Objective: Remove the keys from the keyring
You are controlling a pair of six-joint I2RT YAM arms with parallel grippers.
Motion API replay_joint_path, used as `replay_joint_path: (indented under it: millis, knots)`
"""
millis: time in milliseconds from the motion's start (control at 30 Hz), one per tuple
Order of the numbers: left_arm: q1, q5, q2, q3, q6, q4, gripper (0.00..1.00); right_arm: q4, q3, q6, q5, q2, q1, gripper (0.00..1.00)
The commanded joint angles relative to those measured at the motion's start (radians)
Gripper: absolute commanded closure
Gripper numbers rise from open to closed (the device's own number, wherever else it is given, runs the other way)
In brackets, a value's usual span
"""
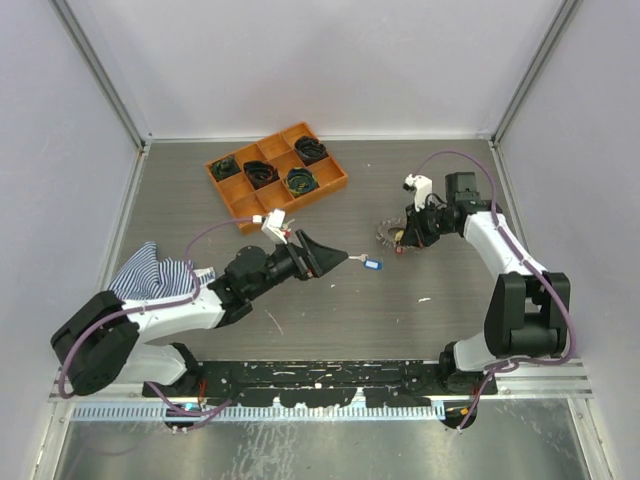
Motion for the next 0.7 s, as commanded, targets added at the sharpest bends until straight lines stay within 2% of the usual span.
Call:
replay_joint_path:
  millis: [0, 100, 233, 400, 500, 667]
  knots:
    - [-0.01, -0.053, 0.071, 0.08, -0.099, 0.026, 0.01, 0.069, -0.012, 0.035, -0.075, -0.084, -0.004, 0.99]
    - [-0.019, -0.046, 0.085, 0.115, -0.041, 0.028, 0.05, 0.089, -0.016, 0.051, -0.092, -0.125, -0.004, 0.99]
    - [-0.03, 0.003, 0.035, 0.198, 0.154, -0.037, 0.09, 0.109, -0.023, 0.069, -0.124, -0.179, -0.004, 0.99]
    - [-0.095, 0.065, -0.055, 0.308, 0.542, -0.171, 0.08, 0.111, -0.018, 0.08, -0.186, -0.229, -0.004, 0.99]
    - [-0.14, 0.155, -0.087, 0.337, 0.769, -0.215, 0.08, 0.11, -0.018, 0.082, -0.216, -0.252, -0.003, 0.99]
    - [-0.18, 0.219, -0.096, 0.329, 1.05, -0.272, 0.07, 0.101, -0.01, 0.084, -0.267, -0.277, -0.004, 0.99]
